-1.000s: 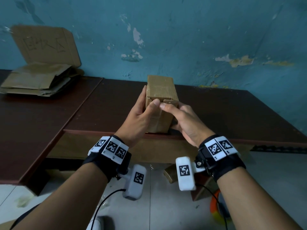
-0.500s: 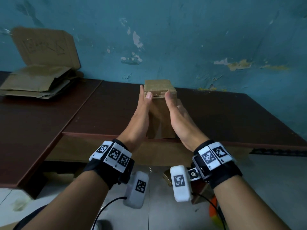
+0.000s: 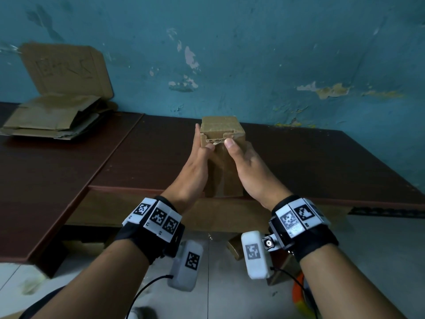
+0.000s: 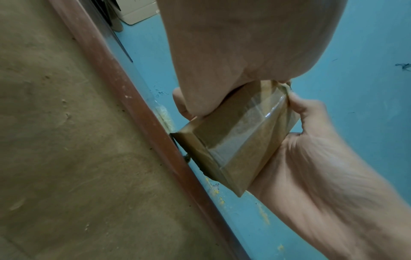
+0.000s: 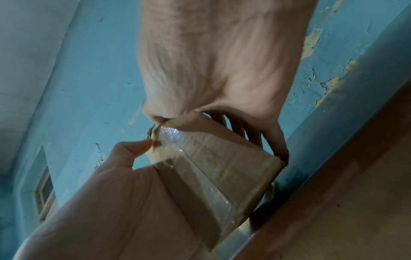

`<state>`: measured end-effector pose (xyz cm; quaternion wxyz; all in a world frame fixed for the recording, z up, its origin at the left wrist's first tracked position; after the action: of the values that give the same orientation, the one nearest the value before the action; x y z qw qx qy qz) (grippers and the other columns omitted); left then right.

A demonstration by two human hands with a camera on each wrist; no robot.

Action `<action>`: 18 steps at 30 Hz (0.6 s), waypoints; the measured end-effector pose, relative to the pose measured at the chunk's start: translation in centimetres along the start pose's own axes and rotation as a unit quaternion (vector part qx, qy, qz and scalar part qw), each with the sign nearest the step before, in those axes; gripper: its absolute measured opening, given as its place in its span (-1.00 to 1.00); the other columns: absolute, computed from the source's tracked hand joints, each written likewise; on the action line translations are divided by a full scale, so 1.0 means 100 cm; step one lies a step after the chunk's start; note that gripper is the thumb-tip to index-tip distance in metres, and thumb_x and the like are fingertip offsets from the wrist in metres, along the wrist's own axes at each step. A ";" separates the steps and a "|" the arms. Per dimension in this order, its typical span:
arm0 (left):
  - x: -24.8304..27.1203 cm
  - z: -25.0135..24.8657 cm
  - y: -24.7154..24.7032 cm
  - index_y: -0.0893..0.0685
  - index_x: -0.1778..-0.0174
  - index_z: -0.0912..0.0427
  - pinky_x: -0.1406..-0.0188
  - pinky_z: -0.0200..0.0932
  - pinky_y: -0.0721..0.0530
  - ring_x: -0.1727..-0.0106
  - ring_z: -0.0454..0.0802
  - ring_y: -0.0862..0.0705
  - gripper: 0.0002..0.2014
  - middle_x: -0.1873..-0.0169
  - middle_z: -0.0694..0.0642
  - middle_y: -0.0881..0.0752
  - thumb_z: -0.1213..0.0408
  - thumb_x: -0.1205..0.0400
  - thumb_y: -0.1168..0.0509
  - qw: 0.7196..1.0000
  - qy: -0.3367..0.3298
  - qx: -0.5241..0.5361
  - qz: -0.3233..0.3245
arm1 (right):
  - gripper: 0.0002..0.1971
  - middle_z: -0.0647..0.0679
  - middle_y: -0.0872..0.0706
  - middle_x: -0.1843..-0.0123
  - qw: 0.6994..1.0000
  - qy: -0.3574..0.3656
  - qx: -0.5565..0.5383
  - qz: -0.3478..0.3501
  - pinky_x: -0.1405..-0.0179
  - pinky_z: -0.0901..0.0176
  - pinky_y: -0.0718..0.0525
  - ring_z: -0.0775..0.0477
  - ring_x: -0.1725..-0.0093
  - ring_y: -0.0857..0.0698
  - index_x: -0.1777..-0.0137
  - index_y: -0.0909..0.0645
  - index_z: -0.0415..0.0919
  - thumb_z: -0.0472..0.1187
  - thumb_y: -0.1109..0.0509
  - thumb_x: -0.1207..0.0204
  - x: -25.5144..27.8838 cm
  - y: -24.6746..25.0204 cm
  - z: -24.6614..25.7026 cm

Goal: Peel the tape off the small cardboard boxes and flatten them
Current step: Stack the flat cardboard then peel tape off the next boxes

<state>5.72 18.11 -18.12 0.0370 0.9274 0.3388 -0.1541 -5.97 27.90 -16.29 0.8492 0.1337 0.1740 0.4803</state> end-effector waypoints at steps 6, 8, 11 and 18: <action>0.001 -0.004 -0.001 -0.24 -0.85 -0.30 -0.84 0.38 -0.32 -0.86 0.06 -0.32 -0.37 -0.83 0.06 -0.36 -0.21 -0.79 -0.06 1.000 -0.010 -0.016 -0.006 | -0.09 0.33 -0.64 -0.34 0.999 -0.018 -0.046 -0.002 -0.23 0.40 -0.53 0.45 -0.31 -0.61 -0.74 -0.43 0.00 0.58 -0.23 -0.54 0.005 -0.003 0.005; 0.003 -0.008 -0.002 -0.38 -0.77 -0.29 -0.80 0.38 -0.41 -0.79 0.03 -0.45 -0.44 -0.75 0.05 -0.50 -0.17 -0.80 -0.09 1.000 0.001 0.008 -0.013 | -0.17 0.29 -0.65 -0.35 0.999 -0.013 -0.044 -0.017 -0.40 0.24 -0.61 0.35 -0.36 -0.64 -0.70 -0.46 -0.04 0.52 -0.27 -0.61 0.003 -0.004 0.004; 0.007 -0.011 -0.005 -0.53 -0.69 -0.07 -0.60 0.16 -0.69 -0.58 0.06 -0.70 -0.45 -0.54 0.14 -0.72 -0.10 -0.76 -0.14 0.997 0.039 0.070 -0.017 | -0.18 0.16 -0.72 -0.39 0.999 0.008 -0.029 -0.029 -0.52 0.09 -0.63 0.23 -0.41 -0.72 -0.63 -0.56 -0.06 0.56 -0.31 -0.62 -0.003 -0.005 0.003; 0.008 -0.011 -0.004 -0.33 -0.82 -0.03 -0.78 0.27 -0.47 -0.68 -0.04 -0.57 -0.54 -0.63 0.05 -0.60 0.04 -0.97 -0.06 0.999 0.015 0.028 -0.029 | 0.06 0.00 -0.82 -0.38 0.999 0.036 -0.008 -0.039 -0.51 -0.19 -0.77 0.07 -0.39 -0.82 -0.55 -0.63 -0.05 0.81 -0.26 -0.36 -0.011 -0.005 -0.006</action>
<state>6.35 19.09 -17.26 0.0019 0.9200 0.3616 -0.1509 -6.40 26.75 -16.88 0.8615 0.1026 0.2055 0.4528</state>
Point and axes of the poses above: each hand's wrist, its own x-axis away from the middle knuckle, its own y-axis out of the back of the hand, z = x × y, the point moved 4 cm from there along -x, towards the middle knuckle
